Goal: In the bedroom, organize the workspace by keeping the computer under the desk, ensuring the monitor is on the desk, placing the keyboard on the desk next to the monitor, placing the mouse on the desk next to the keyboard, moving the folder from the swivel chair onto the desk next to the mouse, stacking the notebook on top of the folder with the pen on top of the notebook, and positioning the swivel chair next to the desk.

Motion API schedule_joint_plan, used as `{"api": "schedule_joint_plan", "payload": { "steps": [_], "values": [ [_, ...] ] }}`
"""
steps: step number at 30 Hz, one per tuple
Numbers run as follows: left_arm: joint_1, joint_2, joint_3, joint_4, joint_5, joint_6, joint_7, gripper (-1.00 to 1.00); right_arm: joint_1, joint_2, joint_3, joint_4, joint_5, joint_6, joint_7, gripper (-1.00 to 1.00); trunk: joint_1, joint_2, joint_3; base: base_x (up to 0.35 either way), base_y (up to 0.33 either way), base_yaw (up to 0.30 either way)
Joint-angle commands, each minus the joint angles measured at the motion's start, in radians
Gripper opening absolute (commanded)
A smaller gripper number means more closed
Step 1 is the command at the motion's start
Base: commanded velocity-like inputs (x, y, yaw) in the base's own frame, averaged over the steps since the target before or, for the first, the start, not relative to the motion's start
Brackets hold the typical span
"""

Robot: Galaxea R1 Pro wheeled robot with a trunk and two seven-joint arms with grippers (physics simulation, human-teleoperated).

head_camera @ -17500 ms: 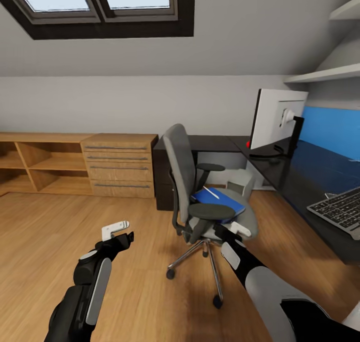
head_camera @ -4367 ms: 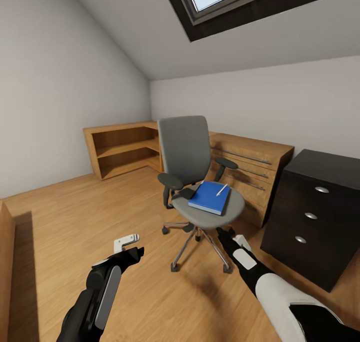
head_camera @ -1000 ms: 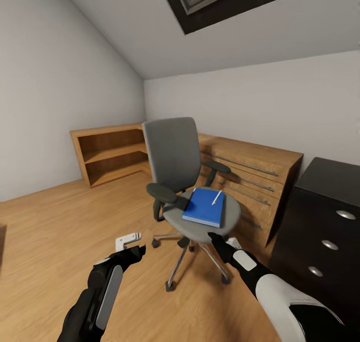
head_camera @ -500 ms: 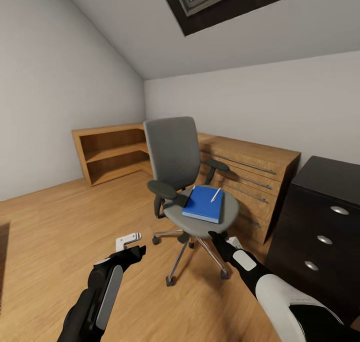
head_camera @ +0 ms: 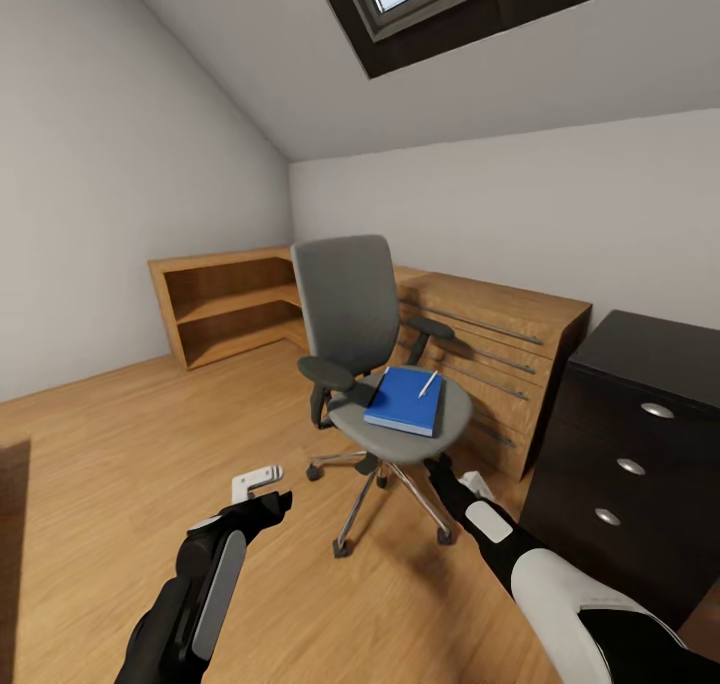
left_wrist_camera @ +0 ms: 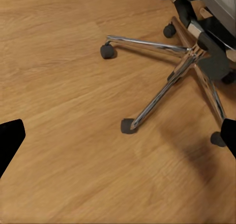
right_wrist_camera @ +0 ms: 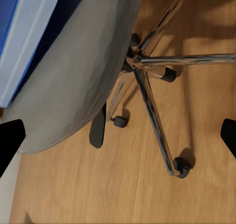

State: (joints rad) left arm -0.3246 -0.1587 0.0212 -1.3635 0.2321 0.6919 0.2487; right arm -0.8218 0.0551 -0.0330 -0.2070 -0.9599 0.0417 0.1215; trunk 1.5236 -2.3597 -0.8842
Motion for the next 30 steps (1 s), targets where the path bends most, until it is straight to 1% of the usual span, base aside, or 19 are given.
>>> {"api": "schedule_joint_plan", "payload": {
  "steps": [1,2,4,5,6,7,8,11,12,13,14,15,17,20,21,24,25,29,30],
  "values": [
    [-0.001,-0.001,0.001,0.0,0.01,0.004,0.008,1.0,0.0,0.0,-0.003,0.001,-0.002,0.001,0.003,1.0,-0.004,0.007,0.002,-0.007,0.0,0.0],
    [-0.001,-0.002,-0.001,0.003,0.01,0.003,0.008,1.0,0.0,0.0,-0.003,0.004,0.007,-0.004,0.002,1.0,-0.008,0.014,0.005,-0.004,0.0,0.0],
    [-0.001,-0.003,-0.005,0.015,0.009,0.002,0.01,1.0,0.001,0.0,-0.003,0.023,0.041,-0.012,0.0,1.0,-0.016,0.028,0.012,-0.002,0.0,0.0],
    [-0.001,-0.003,-0.01,0.028,0.009,0.002,0.011,1.0,0.003,0.0,-0.002,0.047,0.078,-0.029,-0.001,1.0,-0.019,0.035,0.015,-0.001,0.0,0.0],
    [-0.001,-0.004,-0.013,0.044,0.009,0.002,0.011,1.0,0.005,0.0,-0.002,0.077,0.124,-0.059,-0.001,1.0,-0.023,0.042,0.018,0.0,0.0,0.0],
    [-0.001,-0.004,-0.015,0.053,0.009,0.002,0.011,1.0,0.006,0.001,-0.002,0.093,0.149,-0.079,-0.002,1.0,-0.027,0.049,0.021,0.0,0.0,0.0],
    [-0.001,-0.003,-0.016,0.072,0.009,0.0,0.012,1.0,0.008,0.003,-0.002,0.129,0.198,-0.128,-0.002,1.0,-0.031,0.056,0.024,0.0,0.0,0.0],
    [-0.001,-0.003,-0.018,0.103,0.009,-0.011,0.012,1.0,0.01,0.007,-0.002,0.178,0.263,-0.217,-0.003,1.0,-0.042,0.077,0.034,0.0,0.0,0.0],
    [-0.001,-0.003,-0.019,0.127,0.008,-0.026,0.012,1.0,0.018,0.01,-0.002,0.197,0.296,-0.275,-0.004,1.0,-0.046,0.084,0.037,0.0,0.0,0.0],
    [-0.001,-0.003,-0.02,0.14,0.008,-0.036,0.012,1.0,0.027,0.013,-0.002,0.204,0.308,-0.301,-0.004,1.0,-0.05,0.091,0.04,0.0,0.0,0.0],
    [-0.001,-0.002,-0.02,0.171,0.008,-0.06,0.013,1.0,0.053,0.017,-0.002,0.213,0.328,-0.346,-0.004,1.0,-0.054,0.098,0.043,0.0,0.0,0.0],
    [-0.001,-0.001,-0.02,0.189,0.008,-0.073,0.012,1.0,0.069,0.019,-0.002,0.216,0.336,-0.366,-0.004,1.0,-0.058,0.105,0.046,0.0,0.0,0.0],
    [-0.001,0.002,-0.02,0.261,0.006,-0.129,0.012,1.0,0.129,0.022,-0.003,0.223,0.355,-0.439,-0.001,1.0,-0.065,0.119,0.052,0.0,0.0,0.0],
    [0.003,0.001,-0.02,0.305,0.005,-0.175,0.012,1.0,0.156,0.022,-0.003,0.225,0.361,-0.501,0.001,1.0,-0.077,0.14,0.062,0.0,0.0,0.0],
    [0.014,0.001,-0.021,0.333,0.004,-0.211,0.012,1.0,0.168,0.022,-0.003,0.226,0.363,-0.547,0.002,1.0,-0.081,0.147,0.065,0.0,0.0,0.0],
    [0.044,0.0,-0.021,0.373,0.003,-0.273,0.011,1.0,0.188,0.022,-0.003,0.227,0.366,-0.614,0.003,1.0,-0.092,0.168,0.074,0.0,0.0,0.0],
    [0.097,-0.001,-0.026,0.418,0.001,-0.389,0.009,1.0,0.254,0.02,-0.003,0.227,0.388,-0.684,0.004,1.0,-0.096,0.175,0.077,0.0,0.0,0.0],
    [0.141,0.002,-0.029,0.427,-0.008,-0.427,0.007,1.0,0.294,0.021,-0.002,0.228,0.433,-0.703,0.004,1.0,-0.111,0.203,0.09,0.0,0.0,0.0],
    [0.163,0.002,-0.029,0.429,-0.02,-0.437,0.007,1.0,0.308,0.022,-0.002,0.228,0.461,-0.708,0.004,1.0,-0.115,0.21,0.093,0.0,0.0,0.0]
  ]
}}
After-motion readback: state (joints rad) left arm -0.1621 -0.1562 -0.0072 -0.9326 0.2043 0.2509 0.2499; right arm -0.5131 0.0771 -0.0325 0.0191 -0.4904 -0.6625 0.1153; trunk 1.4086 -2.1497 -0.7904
